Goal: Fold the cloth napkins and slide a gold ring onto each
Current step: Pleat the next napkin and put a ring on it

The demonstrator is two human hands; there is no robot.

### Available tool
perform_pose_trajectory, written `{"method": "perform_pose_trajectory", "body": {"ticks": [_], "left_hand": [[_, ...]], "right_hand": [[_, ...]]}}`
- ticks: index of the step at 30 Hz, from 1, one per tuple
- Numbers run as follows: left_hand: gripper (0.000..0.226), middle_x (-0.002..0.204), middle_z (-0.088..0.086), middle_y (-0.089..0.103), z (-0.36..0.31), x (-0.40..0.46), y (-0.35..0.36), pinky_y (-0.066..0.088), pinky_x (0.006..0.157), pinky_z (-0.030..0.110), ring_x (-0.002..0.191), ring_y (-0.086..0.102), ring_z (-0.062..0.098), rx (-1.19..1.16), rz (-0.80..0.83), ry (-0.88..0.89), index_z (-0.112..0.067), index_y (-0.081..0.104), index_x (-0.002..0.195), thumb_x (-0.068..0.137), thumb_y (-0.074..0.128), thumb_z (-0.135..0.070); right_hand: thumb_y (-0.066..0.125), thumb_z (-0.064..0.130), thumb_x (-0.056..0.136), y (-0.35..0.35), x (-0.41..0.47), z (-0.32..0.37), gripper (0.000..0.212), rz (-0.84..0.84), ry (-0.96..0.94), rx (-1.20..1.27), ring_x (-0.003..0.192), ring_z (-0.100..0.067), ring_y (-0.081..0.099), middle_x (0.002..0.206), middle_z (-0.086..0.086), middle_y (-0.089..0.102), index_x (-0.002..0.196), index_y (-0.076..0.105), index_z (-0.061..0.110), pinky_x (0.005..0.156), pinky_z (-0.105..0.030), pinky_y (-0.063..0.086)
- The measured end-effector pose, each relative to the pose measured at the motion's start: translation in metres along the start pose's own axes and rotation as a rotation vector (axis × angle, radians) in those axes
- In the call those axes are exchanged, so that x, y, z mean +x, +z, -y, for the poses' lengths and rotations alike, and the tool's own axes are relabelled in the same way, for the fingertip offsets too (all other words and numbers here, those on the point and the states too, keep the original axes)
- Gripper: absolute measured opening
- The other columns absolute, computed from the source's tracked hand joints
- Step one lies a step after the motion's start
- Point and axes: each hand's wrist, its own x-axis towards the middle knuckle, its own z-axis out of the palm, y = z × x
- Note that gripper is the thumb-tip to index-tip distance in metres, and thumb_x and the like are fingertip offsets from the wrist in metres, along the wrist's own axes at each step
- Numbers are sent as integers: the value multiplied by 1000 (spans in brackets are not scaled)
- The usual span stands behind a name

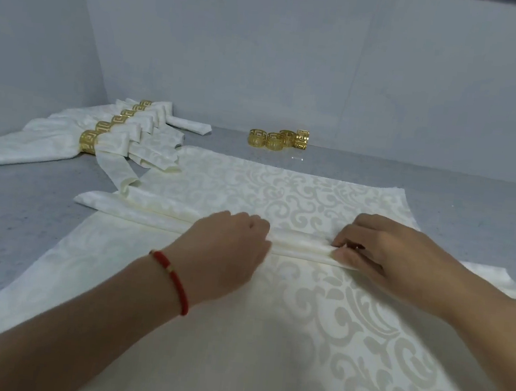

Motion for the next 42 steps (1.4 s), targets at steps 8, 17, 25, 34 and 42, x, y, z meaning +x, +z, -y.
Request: {"method": "perform_pose_trajectory", "body": {"ticks": [8, 17, 25, 34, 42], "left_hand": [[90, 166, 7, 13, -7, -34, 28, 11, 125, 41, 153, 7, 23, -25, -28, 59, -13, 14, 157, 83, -13, -57], [89, 166, 6, 12, -12, -41, 26, 15, 123, 41, 153, 10, 24, -24, -18, 47, -14, 16, 158, 84, -14, -54], [25, 107, -5, 55, 4, -4, 7, 44, 90, 42, 105, 49, 21, -186, -166, -80, -19, 55, 112, 106, 34, -33], [27, 91, -9, 55, 10, 44, -48, 52, 88, 35, 90, 59, 17, -38, 435, -69, -18, 60, 103, 100, 50, -43], [29, 86, -4, 57, 3, 63, -63, 53, 73, 31, 77, 56, 18, 46, 640, -103, -19, 62, 107, 93, 62, -45]], "right_hand": [[31, 60, 98, -3, 0, 18, 46, -26, 8, -212, 73, -11, 51, 78, 9, 51, 77, 52, 25, 58, -28, 39], [29, 64, 101, 29, 55, 62, 58, -61, 141, 46, 141, -16, 37, 152, 4, 43, 144, 48, 31, 116, -42, 28], [15, 70, 100, 51, 58, 59, 73, 92, 171, 31, 158, -17, -10, 171, -6, 3, 159, 17, 27, 124, -57, -11], [14, 76, 94, 52, 60, 58, 89, 93, 214, 12, 158, -17, -13, 171, -7, -14, 164, -4, 23, 122, -60, -14], [14, 80, 93, 54, 62, 55, 92, 121, 208, 67, 157, -13, -14, 171, -3, -18, 163, -10, 25, 122, -60, -15]]}}
